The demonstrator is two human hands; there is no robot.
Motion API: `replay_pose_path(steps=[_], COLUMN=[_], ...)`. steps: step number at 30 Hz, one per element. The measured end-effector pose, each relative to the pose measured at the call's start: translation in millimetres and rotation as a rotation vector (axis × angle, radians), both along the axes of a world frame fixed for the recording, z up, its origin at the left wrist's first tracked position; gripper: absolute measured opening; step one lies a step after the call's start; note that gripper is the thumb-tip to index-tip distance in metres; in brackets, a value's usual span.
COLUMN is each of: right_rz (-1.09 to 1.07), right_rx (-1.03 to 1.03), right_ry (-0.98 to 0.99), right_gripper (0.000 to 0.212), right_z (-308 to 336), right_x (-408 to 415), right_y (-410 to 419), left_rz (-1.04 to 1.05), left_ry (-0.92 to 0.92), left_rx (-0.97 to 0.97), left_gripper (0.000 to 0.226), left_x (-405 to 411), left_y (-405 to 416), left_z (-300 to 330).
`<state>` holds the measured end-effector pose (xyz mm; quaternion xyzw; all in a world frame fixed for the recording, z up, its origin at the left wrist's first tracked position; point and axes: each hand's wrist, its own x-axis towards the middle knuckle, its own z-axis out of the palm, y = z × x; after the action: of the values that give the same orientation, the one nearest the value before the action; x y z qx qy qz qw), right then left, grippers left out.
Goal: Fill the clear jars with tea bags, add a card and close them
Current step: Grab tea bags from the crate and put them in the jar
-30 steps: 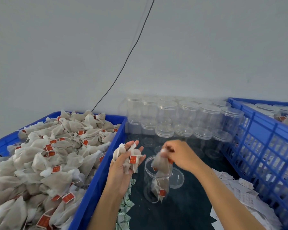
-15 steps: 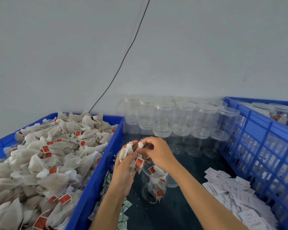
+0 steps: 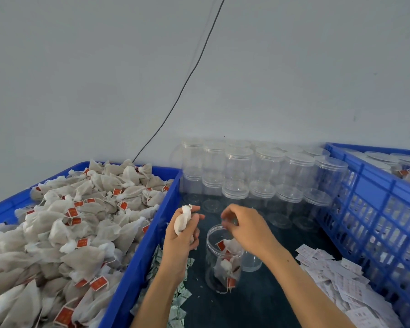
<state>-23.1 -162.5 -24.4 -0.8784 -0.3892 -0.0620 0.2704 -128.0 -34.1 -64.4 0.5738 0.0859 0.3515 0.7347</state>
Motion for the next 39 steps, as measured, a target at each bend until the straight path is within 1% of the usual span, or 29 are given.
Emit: replay_pose_path(steps=[1,2,4,5,6,8,11,12,14,16,18,21,23,25,27,29,31,33,34,35,36,38,39], right_rz=[0.016,0.062,0.193,0.216,0.216,0.195,0.206,0.211,0.212,0.191,0.172,0.148,0.096,0.045,0.026,0.039,0.055,0.067,0.077,0.088,0.092,0.068,0.052], right_rx=[0.124,0.228,0.333,0.335,0.326,0.313,0.315,0.306,0.333,0.460,0.532,0.463,0.466,0.472,0.459,0.448,0.431,0.390,0.354,0.309,0.255,0.110,0.029], right_ry=[-0.010,0.058,0.332,0.413,0.424,0.361,0.338,0.334,0.309,0.293,0.258,0.151,0.105,0.096,0.131,0.188,0.208,0.211,0.205,0.184,0.133,-0.032,-0.078], right_gripper=[0.006,0.007,0.019,0.023,0.024,0.021,0.016,0.015,0.012,0.008,0.003,0.012,0.006,0.006,0.006,0.012,0.016,0.015,0.014,0.013,0.011,0.007,0.007], right_z=[2,5,12,14,16,16,13,12,13,17,21,22,19,13,6,0,-6,-10,-12,-14,-18,-24,-27], right_x=[-4,-10,-22,-27,-30,-31,-34,-35,-36,-33,-27,-19,-10,-1,5,6,6,6,5,5,4,6,6], right_y=[4,9,20,26,31,38,44,45,45,39,31,19,9,-1,-10,-15,-18,-18,-18,-18,-18,-18,-18], left_rz=[0.037,0.080,0.147,0.174,0.189,0.206,0.287,0.289,0.304,0.337,0.344,0.324,0.262,0.193,0.069,-0.103,-0.222,-0.263,-0.265,-0.256,-0.242,-0.206,-0.179], left_ry=[0.003,0.000,-0.018,-0.011,0.002,0.048,0.123,0.127,0.138,0.168,0.210,0.270,0.324,0.366,0.423,0.492,0.512,0.477,0.451,0.430,0.412,0.358,0.342], left_rx=[0.087,0.197,0.385,0.431,0.434,0.423,0.603,0.627,0.630,0.623,0.565,0.418,0.344,0.320,0.362,0.440,0.492,0.455,0.420,0.389,0.365,0.320,0.302], left_gripper=[0.017,0.017,0.019,0.023,0.024,0.024,0.033,0.034,0.038,0.047,0.047,0.037,0.030,0.031,0.042,0.055,0.077,0.103,0.111,0.114,0.111,0.094,0.087], left_x=[1,2,3,4,4,5,3,1,-2,-6,-9,-11,-12,-13,-13,-12,-9,-4,-1,2,6,12,14], left_y=[-1,-2,-3,-3,-2,1,5,5,5,7,11,13,12,10,7,2,-3,-11,-15,-19,-23,-31,-33], left_z=[-2,-2,-2,-3,-3,-6,-12,-12,-13,-16,-22,-34,-42,-50,-54,-58,-62,-63,-65,-67,-69,-75,-77])
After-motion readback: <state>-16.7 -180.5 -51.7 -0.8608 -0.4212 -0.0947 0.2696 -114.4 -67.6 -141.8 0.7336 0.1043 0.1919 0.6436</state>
